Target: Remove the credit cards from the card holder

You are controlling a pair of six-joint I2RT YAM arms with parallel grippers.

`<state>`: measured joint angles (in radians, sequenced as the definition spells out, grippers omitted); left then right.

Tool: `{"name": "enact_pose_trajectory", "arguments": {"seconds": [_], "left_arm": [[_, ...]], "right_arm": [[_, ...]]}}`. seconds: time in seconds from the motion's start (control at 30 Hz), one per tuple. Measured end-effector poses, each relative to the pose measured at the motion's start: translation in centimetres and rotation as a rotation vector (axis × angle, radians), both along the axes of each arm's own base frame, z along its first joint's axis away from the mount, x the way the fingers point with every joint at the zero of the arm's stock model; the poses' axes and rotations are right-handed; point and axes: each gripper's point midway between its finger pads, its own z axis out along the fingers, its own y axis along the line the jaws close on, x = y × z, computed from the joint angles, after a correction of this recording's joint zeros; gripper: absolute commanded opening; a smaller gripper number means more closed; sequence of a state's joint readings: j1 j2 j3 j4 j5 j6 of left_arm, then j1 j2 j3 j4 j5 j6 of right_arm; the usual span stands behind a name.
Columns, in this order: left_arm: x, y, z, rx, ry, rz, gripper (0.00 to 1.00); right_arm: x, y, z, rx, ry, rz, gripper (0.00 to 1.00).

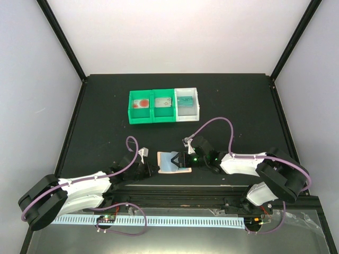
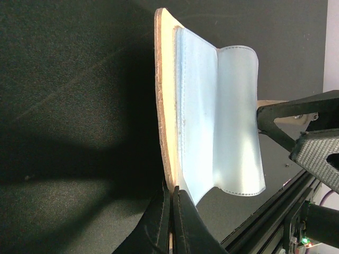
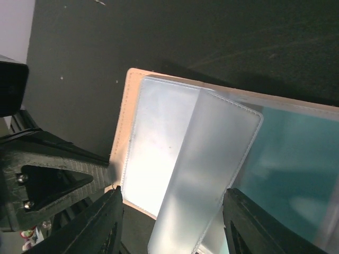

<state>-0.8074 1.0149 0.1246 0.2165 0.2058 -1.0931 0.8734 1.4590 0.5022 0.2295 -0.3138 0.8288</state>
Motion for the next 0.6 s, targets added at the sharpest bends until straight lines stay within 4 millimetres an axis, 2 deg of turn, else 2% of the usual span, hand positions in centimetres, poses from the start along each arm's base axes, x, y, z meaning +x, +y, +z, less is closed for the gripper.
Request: {"name": "enact_pose_trajectory", "arguments": {"seconds": [0.4, 0.6], "left_arm": [[0.0, 0.0, 0.0, 0.0, 0.001, 0.0, 0.02], [0.0, 0.0, -0.1, 0.0, 0.003, 0.0, 0.03]], "right_arm": [[-0.7, 1.8, 1.5, 0.109, 0.012, 0.075, 0.54], [-0.9, 2.1, 1.9, 0.13, 0.005, 0.095, 0.6]]}}
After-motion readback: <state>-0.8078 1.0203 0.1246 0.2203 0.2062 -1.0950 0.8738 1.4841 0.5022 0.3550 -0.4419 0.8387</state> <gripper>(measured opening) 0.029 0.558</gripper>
